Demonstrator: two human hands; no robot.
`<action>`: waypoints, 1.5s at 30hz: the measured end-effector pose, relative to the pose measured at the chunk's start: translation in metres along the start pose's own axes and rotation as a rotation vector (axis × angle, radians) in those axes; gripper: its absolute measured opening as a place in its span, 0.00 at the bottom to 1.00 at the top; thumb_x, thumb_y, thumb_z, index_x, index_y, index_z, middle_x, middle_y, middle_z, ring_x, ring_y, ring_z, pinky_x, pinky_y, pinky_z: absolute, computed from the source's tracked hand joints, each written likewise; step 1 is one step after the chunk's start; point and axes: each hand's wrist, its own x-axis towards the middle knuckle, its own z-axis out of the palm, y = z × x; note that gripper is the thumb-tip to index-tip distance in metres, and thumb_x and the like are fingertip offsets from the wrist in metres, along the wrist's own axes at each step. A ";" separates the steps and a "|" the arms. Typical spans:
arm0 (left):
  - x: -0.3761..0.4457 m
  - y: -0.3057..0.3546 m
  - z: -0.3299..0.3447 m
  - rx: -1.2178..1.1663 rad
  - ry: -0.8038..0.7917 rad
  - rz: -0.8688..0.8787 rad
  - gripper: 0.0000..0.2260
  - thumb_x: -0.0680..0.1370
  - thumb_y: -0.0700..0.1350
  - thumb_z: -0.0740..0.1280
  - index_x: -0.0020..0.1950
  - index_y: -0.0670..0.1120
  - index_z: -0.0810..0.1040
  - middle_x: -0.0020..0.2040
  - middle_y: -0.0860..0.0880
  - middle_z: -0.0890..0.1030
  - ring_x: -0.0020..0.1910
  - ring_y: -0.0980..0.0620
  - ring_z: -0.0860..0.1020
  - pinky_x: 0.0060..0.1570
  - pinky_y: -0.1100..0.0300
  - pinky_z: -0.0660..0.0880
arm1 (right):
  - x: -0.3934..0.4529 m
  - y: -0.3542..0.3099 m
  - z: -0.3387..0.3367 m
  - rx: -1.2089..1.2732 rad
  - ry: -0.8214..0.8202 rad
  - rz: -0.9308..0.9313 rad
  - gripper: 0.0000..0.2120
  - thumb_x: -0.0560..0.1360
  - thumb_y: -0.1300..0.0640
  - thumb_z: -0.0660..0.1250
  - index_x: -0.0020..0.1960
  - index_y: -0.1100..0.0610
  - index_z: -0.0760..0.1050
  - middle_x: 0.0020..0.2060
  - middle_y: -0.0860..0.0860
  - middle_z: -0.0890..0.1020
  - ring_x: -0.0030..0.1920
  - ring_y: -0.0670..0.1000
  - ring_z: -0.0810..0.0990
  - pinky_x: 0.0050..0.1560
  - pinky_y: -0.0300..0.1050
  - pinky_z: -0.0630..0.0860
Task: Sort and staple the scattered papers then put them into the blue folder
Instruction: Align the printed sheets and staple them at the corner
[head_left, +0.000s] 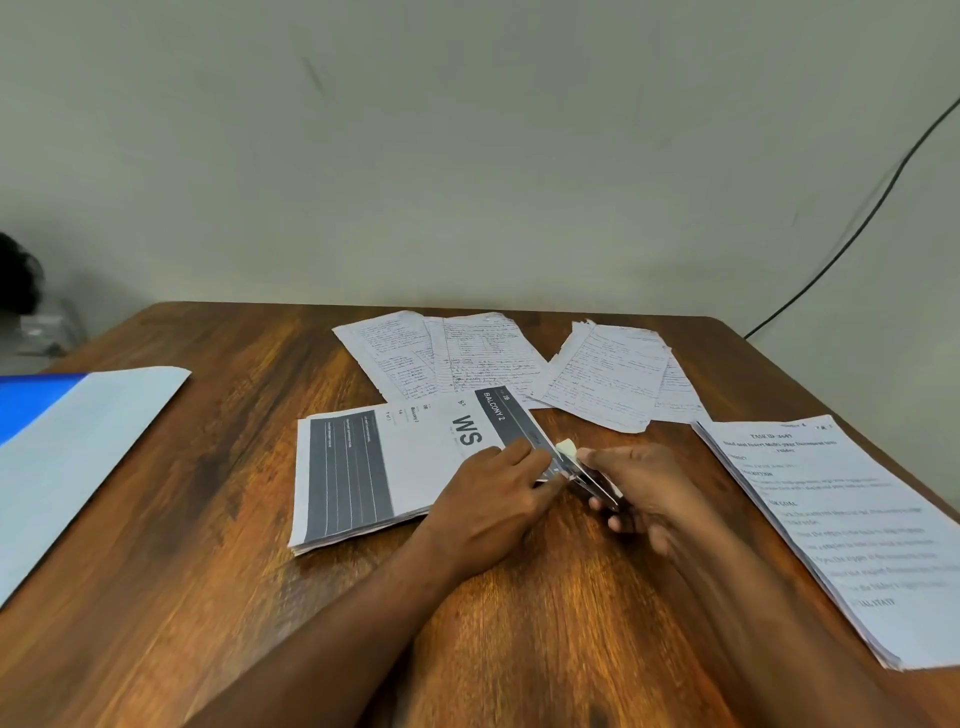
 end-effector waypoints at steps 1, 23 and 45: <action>0.000 0.000 0.000 0.002 -0.001 0.003 0.16 0.82 0.44 0.68 0.70 0.46 0.78 0.51 0.46 0.75 0.49 0.48 0.73 0.36 0.53 0.73 | 0.001 0.000 0.000 -0.010 -0.003 -0.002 0.09 0.78 0.54 0.74 0.51 0.61 0.84 0.33 0.55 0.84 0.26 0.48 0.77 0.23 0.37 0.70; 0.000 0.001 -0.009 -0.018 0.049 -0.085 0.06 0.76 0.39 0.74 0.43 0.45 0.79 0.40 0.47 0.79 0.38 0.48 0.75 0.34 0.54 0.70 | 0.002 0.007 -0.004 0.138 -0.230 0.130 0.21 0.70 0.56 0.80 0.55 0.69 0.81 0.44 0.63 0.87 0.37 0.57 0.87 0.30 0.46 0.82; -0.002 0.002 -0.004 -0.024 0.091 -0.070 0.07 0.75 0.38 0.75 0.41 0.45 0.79 0.38 0.47 0.77 0.37 0.48 0.74 0.31 0.54 0.69 | 0.000 0.001 0.000 0.186 -0.299 0.229 0.13 0.75 0.65 0.74 0.57 0.71 0.79 0.45 0.65 0.86 0.39 0.58 0.87 0.35 0.51 0.86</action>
